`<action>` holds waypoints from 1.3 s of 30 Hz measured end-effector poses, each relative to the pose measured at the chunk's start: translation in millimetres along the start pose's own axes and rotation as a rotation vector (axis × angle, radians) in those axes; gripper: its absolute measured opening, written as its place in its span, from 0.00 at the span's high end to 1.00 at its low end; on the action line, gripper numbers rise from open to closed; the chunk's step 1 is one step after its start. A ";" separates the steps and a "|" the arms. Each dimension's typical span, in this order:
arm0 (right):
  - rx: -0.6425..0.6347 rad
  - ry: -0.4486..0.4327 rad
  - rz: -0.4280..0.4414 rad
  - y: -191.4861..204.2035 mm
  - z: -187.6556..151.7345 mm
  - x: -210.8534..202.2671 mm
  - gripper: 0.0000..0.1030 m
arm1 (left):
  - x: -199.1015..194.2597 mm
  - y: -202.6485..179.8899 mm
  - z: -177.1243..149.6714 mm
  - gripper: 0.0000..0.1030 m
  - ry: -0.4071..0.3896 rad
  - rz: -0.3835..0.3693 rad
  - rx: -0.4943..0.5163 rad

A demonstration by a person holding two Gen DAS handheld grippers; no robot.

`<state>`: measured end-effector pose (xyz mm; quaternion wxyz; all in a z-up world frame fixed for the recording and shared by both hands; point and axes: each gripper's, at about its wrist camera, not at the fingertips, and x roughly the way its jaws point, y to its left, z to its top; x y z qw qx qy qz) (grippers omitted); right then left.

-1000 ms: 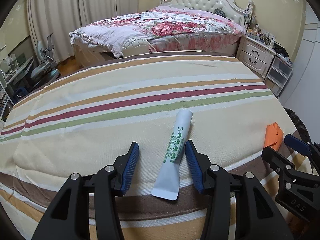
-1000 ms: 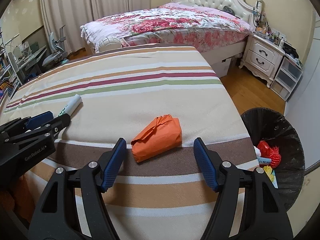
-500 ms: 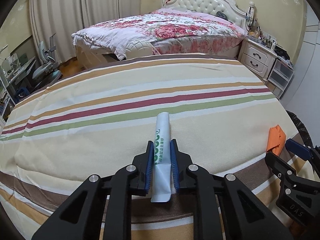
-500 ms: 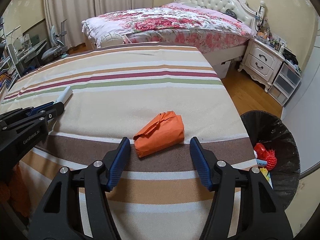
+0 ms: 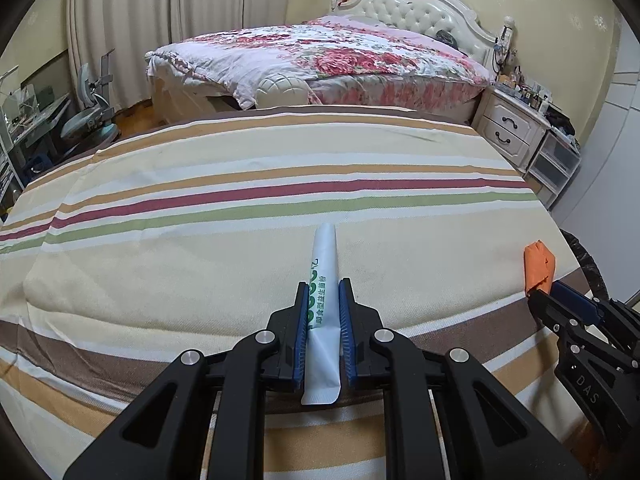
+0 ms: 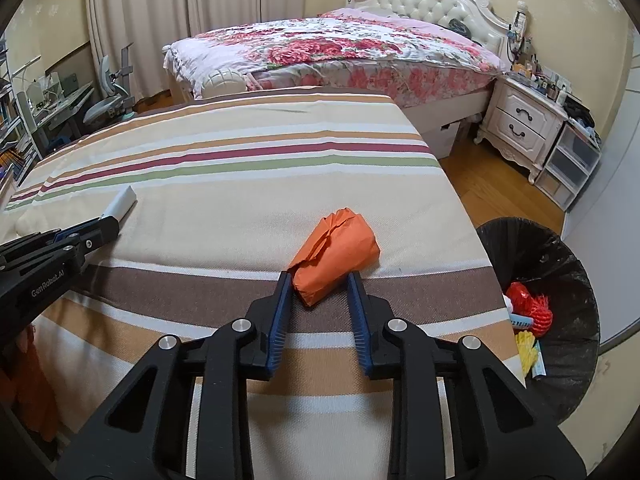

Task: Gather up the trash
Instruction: 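Lift the orange bag and tube and carry them toward the black bin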

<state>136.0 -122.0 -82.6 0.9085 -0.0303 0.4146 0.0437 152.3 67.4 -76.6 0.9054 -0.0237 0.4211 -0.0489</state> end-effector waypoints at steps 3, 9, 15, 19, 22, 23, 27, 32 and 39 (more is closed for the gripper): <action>0.002 -0.001 0.003 0.5 -0.9 -0.6 0.75 | -4.0 4.0 -4.0 0.85 0.002 -0.005 -0.016; 0.005 0.002 0.035 0.6 -1.8 -2.7 0.61 | -10.4 5.5 -8.7 0.85 -0.004 -0.001 -0.016; 0.077 0.003 0.059 -11.3 -6.0 -7.3 0.50 | -17.2 10.4 -12.0 0.85 -0.017 0.008 -0.017; 0.097 0.005 0.046 -13.9 -4.9 -6.1 0.50 | -20.7 16.6 -12.4 0.85 -0.032 0.028 -0.015; 0.094 0.009 0.035 -11.2 -2.5 -3.5 0.50 | -23.1 23.6 -12.5 0.85 -0.038 0.039 -0.022; 0.094 0.009 0.032 -10.2 -1.6 -2.7 0.50 | -23.7 26.0 -12.8 0.85 -0.039 0.042 -0.024; 0.106 0.012 0.034 -8.7 4.4 1.5 0.50 | -23.6 33.7 -13.2 0.85 -0.036 0.053 -0.034; 0.118 0.017 0.016 -5.7 12.5 8.9 0.60 | -23.1 35.9 -16.1 0.85 -0.034 0.054 -0.037; 0.084 0.006 0.001 0.3 10.4 8.0 0.71 | -23.5 35.9 -18.5 0.85 -0.036 0.048 -0.039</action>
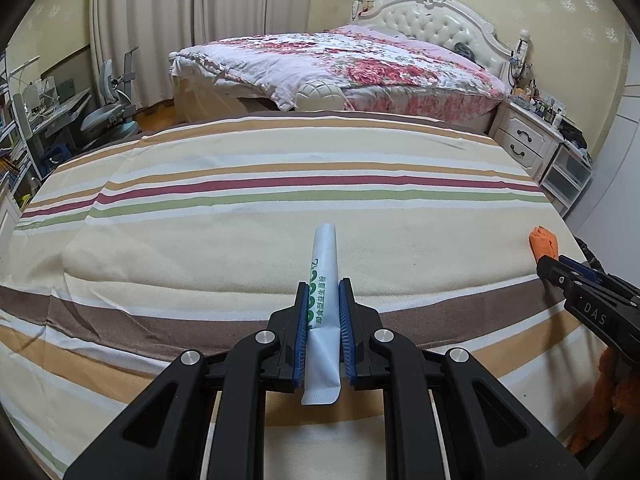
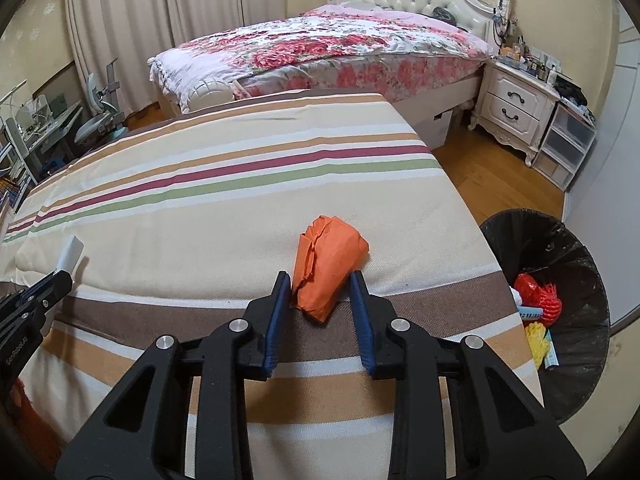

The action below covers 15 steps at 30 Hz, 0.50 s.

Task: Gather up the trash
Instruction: 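Lift the orange bag and tube and carry them toward the black bin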

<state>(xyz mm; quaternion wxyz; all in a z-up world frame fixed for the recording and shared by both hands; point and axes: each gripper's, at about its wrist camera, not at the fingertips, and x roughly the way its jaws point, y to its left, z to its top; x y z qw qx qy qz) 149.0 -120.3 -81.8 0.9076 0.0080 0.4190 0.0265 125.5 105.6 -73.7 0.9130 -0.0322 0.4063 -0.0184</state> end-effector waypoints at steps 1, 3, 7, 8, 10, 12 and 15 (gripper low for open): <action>0.002 -0.001 0.005 -0.5 -0.6 -0.6 0.72 | 0.0 0.1 0.1 0.85 0.000 0.001 -0.001; 0.004 -0.003 0.012 -1.2 -1.2 -1.7 0.72 | 0.3 -0.7 0.8 0.85 0.002 0.000 -0.003; 0.007 -0.008 0.030 -2.2 -5.2 -6.1 0.72 | -0.4 -2.7 -1.7 0.85 0.002 -0.004 -0.009; 0.005 -0.010 0.034 -1.8 -6.3 -7.3 0.72 | -0.9 -2.9 -2.0 0.85 0.002 -0.005 -0.009; 0.001 -0.014 0.037 -1.7 -9.0 -10.2 0.73 | -2.1 -4.1 -2.7 0.85 0.000 -0.008 -0.009; -0.002 -0.014 0.041 -3.0 -12.3 -13.4 0.73 | -3.8 -5.7 -4.6 0.85 -0.003 -0.015 -0.011; -0.004 -0.016 0.042 -5.3 -16.9 -18.1 0.74 | -5.6 -10.0 -7.5 0.85 -0.004 -0.025 -0.006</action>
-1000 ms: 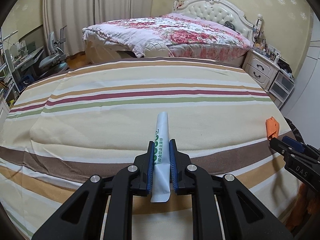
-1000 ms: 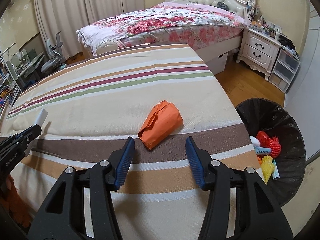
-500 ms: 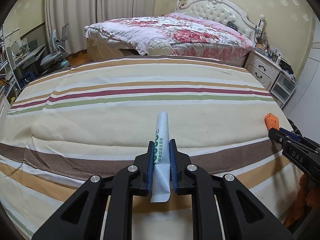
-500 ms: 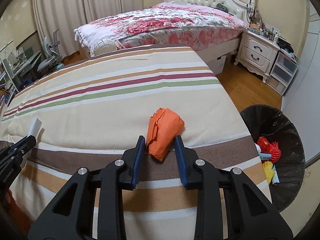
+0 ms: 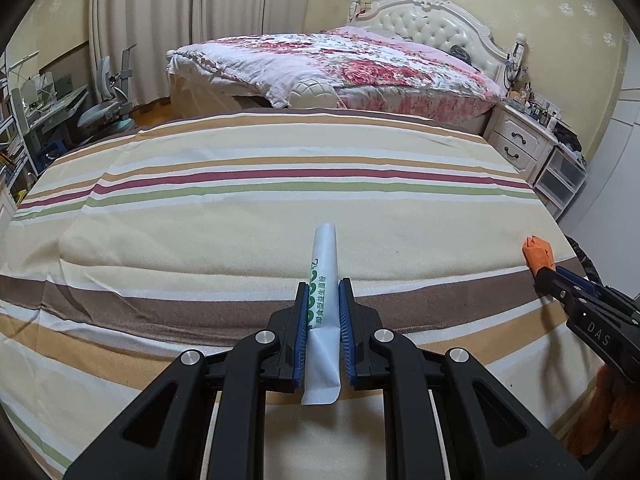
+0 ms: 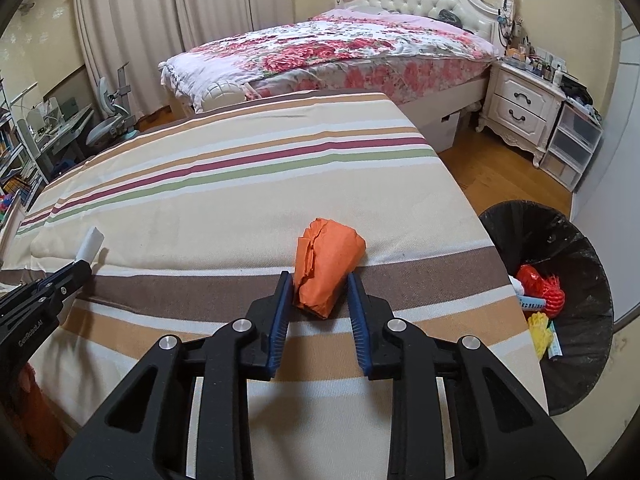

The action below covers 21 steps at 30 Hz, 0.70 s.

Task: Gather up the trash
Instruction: 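Lift the orange bag and tube and carry them toward the black bin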

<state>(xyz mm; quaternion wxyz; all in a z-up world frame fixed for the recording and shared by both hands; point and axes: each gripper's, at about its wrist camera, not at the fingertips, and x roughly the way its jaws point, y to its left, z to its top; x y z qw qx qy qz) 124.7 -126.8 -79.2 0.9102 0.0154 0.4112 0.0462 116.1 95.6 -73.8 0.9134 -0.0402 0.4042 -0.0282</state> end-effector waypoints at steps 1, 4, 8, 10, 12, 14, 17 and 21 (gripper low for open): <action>0.000 -0.001 0.000 -0.9 -1.4 -1.8 0.74 | -0.6 -2.1 -1.4 0.85 -0.001 -0.004 0.002; 0.000 -0.006 0.001 -2.8 -6.0 -7.0 0.74 | -2.2 -4.2 -5.0 0.85 -0.001 -0.013 0.002; 0.002 -0.014 0.007 -6.3 -10.8 -12.8 0.74 | -6.8 -6.4 -9.0 0.85 -0.003 -0.020 -0.003; 0.005 -0.020 0.012 -8.9 -12.8 -16.2 0.74 | -9.0 -7.9 -9.6 0.85 -0.005 -0.021 -0.004; 0.009 -0.027 0.016 -12.8 -15.2 -19.6 0.74 | -11.1 -11.2 -9.3 0.85 -0.007 -0.019 0.001; 0.015 -0.034 0.017 -17.1 -16.7 -22.8 0.74 | -13.7 -17.3 -7.1 0.85 -0.017 -0.016 0.012; 0.028 -0.046 0.017 -25.4 -17.4 -28.4 0.75 | -17.7 -29.3 -2.7 0.85 -0.031 -0.022 0.030; 0.052 -0.069 0.006 -40.1 -17.4 -37.5 0.76 | -22.3 -52.8 3.3 0.85 -0.050 -0.043 0.070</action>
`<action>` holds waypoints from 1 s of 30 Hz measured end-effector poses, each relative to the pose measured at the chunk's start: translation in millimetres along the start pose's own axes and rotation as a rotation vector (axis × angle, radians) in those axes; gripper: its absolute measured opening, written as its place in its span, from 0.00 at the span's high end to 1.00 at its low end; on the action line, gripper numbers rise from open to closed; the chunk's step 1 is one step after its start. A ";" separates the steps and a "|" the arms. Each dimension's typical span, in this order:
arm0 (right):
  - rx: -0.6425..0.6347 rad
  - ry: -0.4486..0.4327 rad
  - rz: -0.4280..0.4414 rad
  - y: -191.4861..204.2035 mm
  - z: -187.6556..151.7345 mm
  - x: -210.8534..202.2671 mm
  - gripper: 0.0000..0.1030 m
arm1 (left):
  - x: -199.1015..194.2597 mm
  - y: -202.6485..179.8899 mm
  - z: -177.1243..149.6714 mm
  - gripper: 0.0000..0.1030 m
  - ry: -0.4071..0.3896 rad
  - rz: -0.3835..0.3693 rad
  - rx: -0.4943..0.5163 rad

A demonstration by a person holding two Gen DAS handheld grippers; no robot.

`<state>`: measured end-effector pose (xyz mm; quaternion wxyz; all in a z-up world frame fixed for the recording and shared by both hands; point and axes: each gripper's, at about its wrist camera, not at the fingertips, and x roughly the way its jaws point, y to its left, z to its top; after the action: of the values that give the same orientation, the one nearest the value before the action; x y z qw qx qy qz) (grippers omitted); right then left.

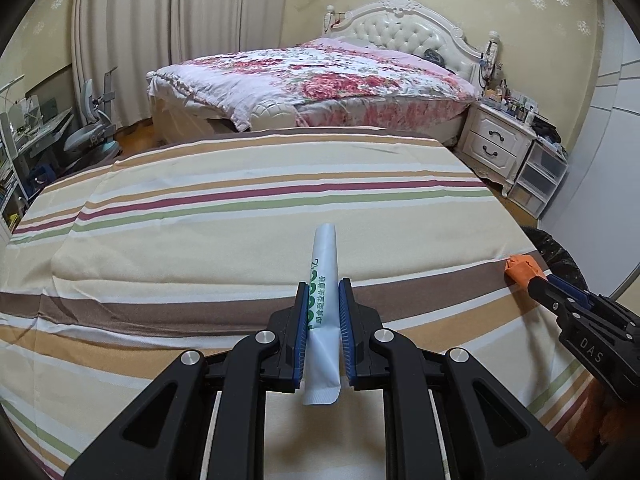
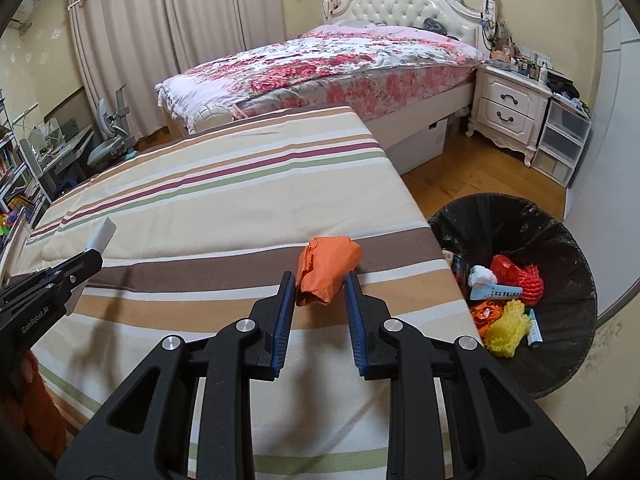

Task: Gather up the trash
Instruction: 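Lift the orange bag and tube and carry them toward the black bin, then open both tools to drop the orange bag and tube into the bin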

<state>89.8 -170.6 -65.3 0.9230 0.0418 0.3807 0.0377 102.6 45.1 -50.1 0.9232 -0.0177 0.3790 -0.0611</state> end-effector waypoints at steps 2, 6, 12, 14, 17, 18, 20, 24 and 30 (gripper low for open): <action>0.013 -0.010 -0.009 -8.3 1.4 -3.7 0.77 | -0.3 -15.0 4.1 0.85 -0.008 -0.018 0.023; 0.045 -0.029 -0.033 -28.7 4.2 -10.9 0.77 | 4.8 -49.4 10.2 0.85 -0.012 -0.059 0.074; 0.092 -0.061 -0.100 -68.3 7.9 -22.7 0.80 | 11.7 -104.2 21.1 0.85 -0.025 -0.123 0.160; 0.111 -0.068 -0.126 -83.2 8.5 -25.8 0.81 | 14.5 -124.6 26.0 0.85 -0.033 -0.152 0.184; 0.134 -0.069 -0.165 -106.3 9.3 -27.9 0.81 | 18.2 -153.1 30.8 0.85 -0.054 -0.186 0.226; 0.144 -0.069 -0.178 -114.7 9.4 -27.7 0.81 | 20.7 -164.2 32.3 0.85 -0.059 -0.201 0.242; 0.167 -0.069 -0.198 -128.5 9.2 -26.5 0.81 | 26.7 -181.1 34.7 0.85 -0.061 -0.218 0.262; 0.205 -0.064 -0.241 -154.4 9.6 -21.0 0.81 | 40.8 -211.0 39.0 0.85 -0.048 -0.235 0.296; 0.259 -0.060 -0.275 -184.0 0.1 -22.7 0.79 | 55.5 -241.2 36.6 0.82 -0.039 -0.231 0.351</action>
<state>80.8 -355.7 -68.8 0.9172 0.1092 0.3568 -0.1394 143.5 -201.7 -43.7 0.9061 0.0990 0.3400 -0.2314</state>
